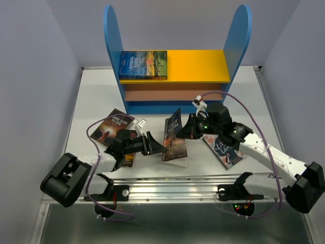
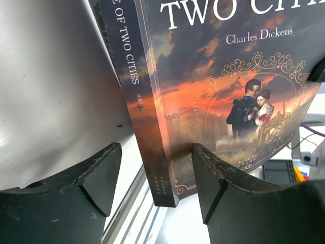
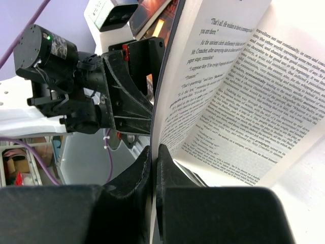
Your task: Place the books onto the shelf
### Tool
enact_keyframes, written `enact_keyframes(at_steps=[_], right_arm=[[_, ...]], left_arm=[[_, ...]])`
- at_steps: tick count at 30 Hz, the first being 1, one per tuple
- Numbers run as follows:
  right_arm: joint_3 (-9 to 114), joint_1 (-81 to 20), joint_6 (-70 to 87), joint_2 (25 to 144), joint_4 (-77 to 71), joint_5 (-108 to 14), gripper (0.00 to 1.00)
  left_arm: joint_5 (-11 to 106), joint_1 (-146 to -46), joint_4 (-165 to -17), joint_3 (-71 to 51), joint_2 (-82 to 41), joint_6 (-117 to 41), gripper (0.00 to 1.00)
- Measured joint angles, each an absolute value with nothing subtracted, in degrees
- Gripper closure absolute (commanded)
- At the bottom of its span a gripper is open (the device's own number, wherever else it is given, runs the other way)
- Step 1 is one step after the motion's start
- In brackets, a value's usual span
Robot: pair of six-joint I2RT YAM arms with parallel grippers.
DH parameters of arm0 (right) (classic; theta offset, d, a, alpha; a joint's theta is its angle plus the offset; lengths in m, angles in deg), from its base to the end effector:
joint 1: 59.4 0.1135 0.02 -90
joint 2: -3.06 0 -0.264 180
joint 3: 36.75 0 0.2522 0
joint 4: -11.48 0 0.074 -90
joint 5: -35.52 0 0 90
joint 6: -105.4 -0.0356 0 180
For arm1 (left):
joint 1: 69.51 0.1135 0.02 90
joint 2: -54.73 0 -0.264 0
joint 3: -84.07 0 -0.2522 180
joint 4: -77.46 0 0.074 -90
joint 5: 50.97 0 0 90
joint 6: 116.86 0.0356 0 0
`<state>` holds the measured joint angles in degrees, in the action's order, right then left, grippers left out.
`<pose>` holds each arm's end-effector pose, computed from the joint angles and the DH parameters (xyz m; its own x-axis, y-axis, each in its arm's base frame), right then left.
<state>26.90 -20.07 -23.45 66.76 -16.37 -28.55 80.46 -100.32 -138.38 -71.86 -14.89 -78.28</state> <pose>0.1827 0.1698 0.3003 -0.8269 0.0518 -0.5599 -0.4496 0.5370 0.7137 0.1631 -0.1247 0.1640 -0.8285 -0.1884 -0.5274 0.4756 0.2608 -0.8401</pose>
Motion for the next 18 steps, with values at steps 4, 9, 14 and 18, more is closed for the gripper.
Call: enact_keyframes(at_steps=[4,9,14,18], right_arm=[[26.90,-20.07,-23.45,66.76,-16.92,-28.55,0.99],[26.97,-20.11,-23.67,66.59,-17.18,-28.35,0.99],[26.97,-20.07,-23.67,66.52,-17.07,-28.59,0.99],[26.97,-20.50,-24.04,66.08,-16.98,-29.79,0.88]], left_arm=[[82.72,-100.65,-141.20,-71.62,-17.60,-78.58,0.55],[83.76,-101.02,-142.86,-70.99,-20.03,-79.94,1.00],[83.09,-100.96,-143.37,-70.95,-20.31,-81.62,1.00],[81.54,-100.96,-141.40,-71.01,-17.80,-81.82,1.00]])
